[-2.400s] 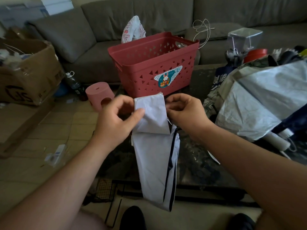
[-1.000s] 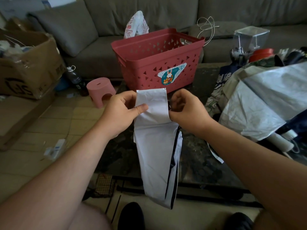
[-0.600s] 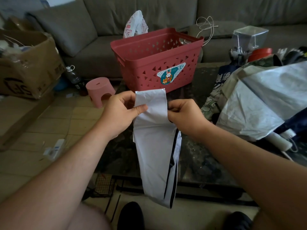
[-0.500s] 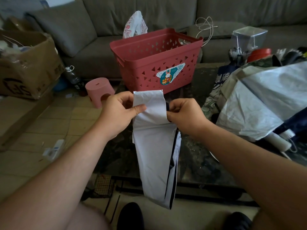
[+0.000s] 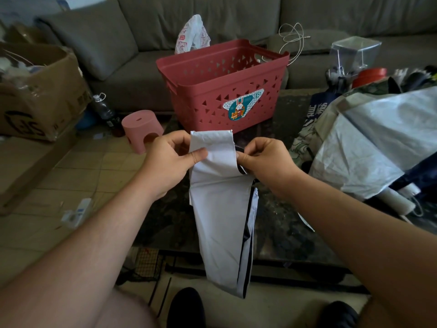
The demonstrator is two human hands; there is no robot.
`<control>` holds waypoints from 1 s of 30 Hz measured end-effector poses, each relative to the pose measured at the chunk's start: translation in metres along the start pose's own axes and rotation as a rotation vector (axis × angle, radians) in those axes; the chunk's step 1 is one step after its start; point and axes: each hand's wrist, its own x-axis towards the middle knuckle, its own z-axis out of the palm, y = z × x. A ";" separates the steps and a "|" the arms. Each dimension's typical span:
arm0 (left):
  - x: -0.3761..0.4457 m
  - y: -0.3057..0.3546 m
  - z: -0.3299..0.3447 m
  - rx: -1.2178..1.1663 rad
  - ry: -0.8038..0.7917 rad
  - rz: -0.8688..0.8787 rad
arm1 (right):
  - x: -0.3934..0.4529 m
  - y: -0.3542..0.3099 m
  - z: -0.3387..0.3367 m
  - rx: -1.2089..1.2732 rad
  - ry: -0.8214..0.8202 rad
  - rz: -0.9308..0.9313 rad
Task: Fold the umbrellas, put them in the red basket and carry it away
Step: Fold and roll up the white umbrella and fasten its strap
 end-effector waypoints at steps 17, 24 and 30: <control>-0.009 0.014 -0.005 -0.103 -0.061 0.106 | 0.004 -0.009 -0.014 0.033 -0.196 -0.135; -0.017 0.017 -0.007 -0.166 -0.142 0.112 | -0.011 -0.016 -0.015 -0.366 -0.412 -0.340; -0.025 -0.001 -0.022 0.057 -0.303 0.039 | -0.013 -0.004 -0.007 -0.424 -0.204 -0.459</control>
